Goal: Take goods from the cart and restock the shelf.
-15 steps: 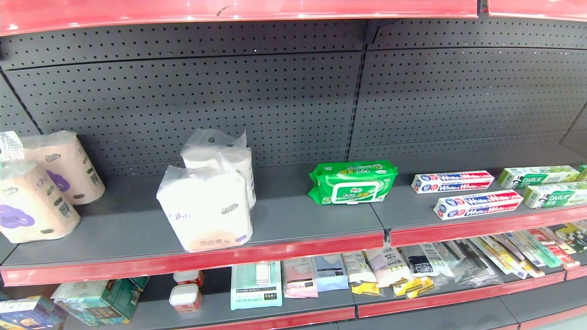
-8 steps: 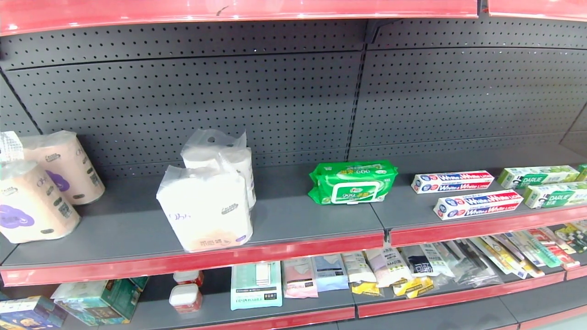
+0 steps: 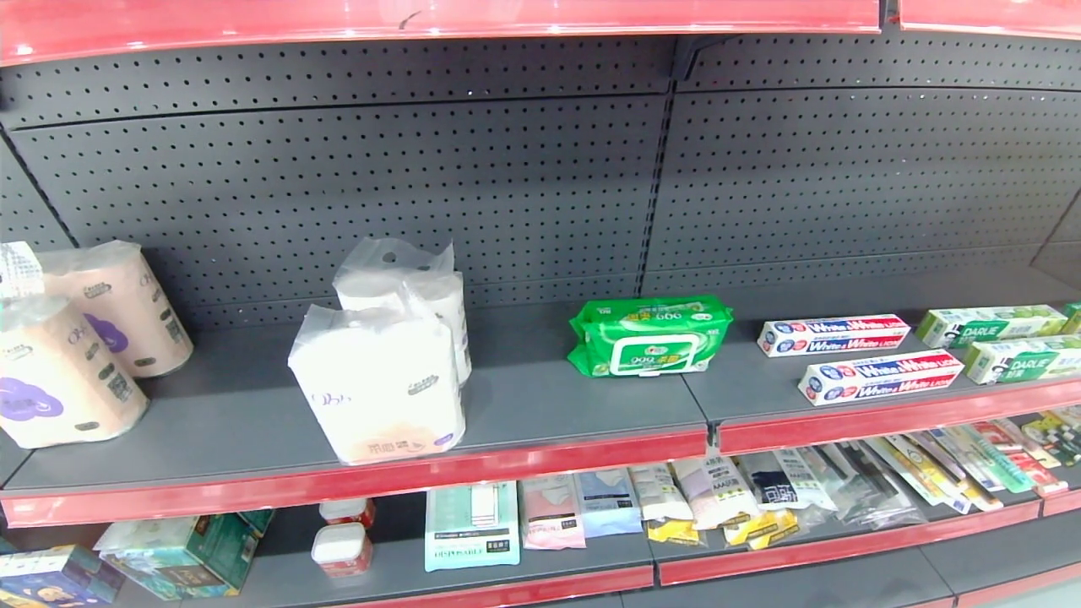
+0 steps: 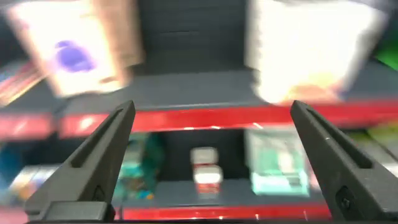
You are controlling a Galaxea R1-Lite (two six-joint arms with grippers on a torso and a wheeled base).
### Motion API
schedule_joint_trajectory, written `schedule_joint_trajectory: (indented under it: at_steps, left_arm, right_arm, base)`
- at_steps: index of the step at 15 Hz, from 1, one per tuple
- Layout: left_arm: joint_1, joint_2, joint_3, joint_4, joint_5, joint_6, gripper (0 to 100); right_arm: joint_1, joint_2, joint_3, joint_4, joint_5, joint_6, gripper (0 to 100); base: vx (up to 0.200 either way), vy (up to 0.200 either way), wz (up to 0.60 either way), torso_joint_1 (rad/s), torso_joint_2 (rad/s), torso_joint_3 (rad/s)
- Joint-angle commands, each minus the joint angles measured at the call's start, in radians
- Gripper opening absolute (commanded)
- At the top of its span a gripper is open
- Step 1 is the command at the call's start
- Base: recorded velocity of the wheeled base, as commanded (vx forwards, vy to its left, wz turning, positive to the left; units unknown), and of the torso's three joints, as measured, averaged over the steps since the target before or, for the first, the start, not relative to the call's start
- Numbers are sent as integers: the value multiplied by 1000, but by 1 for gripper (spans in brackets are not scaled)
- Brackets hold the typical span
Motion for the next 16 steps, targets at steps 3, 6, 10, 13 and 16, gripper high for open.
schedule_joint_trajectory:
  at_steps: [3,6,10,13,16]
  left_arm:
    - [0,1,-1,30,17,-7,100]
    - [0,1,3,15,26,-16,100]
    - [0,1,3,15,26,-16,100]
    - [0,1,3,15,28,-16,100]
    - [0,1,3,15,28,-16,100]
  right_arm:
    - [0,2,0,0,0,-1,100]
    - [0,2,0,0,0,-1,100]
    - [0,2,0,0,0,-1,100]
    - [0,2,0,0,0,-1,100]
    - [0,2,0,0,-1,0,100]
  base:
    - [0,0,0,0,0,0]
    - [0,0,0,0,0,0]
    - [0,0,0,0,0,0]
    - [0,0,0,0,0,0]
    - [0,0,400,5,2,0]
